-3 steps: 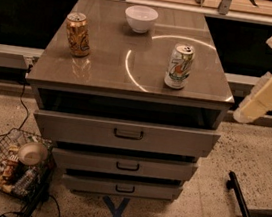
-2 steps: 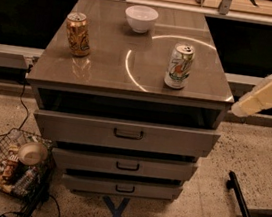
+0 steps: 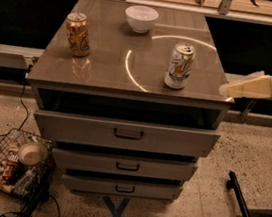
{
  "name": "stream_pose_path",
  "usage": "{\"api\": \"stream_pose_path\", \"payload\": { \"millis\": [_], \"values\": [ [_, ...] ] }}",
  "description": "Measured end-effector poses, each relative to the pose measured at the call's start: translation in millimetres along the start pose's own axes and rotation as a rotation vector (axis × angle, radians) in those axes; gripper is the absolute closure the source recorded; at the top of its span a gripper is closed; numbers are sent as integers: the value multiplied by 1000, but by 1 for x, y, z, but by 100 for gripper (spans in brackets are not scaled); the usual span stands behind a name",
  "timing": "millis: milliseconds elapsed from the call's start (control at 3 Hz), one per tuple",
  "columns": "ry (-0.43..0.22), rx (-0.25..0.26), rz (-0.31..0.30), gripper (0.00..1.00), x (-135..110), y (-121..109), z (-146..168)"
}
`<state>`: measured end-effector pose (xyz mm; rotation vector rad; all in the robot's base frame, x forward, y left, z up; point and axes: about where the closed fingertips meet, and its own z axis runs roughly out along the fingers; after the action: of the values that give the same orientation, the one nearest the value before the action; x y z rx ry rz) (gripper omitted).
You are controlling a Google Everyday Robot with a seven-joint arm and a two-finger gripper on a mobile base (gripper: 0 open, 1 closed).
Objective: Move 7up can near white bowl
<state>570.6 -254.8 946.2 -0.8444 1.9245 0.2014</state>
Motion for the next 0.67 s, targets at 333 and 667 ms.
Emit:
{"api": "stream_pose_path", "payload": {
  "millis": [333, 667],
  "values": [
    [-81, 72, 24, 0, -15, -19, 5],
    [-81, 74, 23, 0, -15, -19, 5]
  ]
}}
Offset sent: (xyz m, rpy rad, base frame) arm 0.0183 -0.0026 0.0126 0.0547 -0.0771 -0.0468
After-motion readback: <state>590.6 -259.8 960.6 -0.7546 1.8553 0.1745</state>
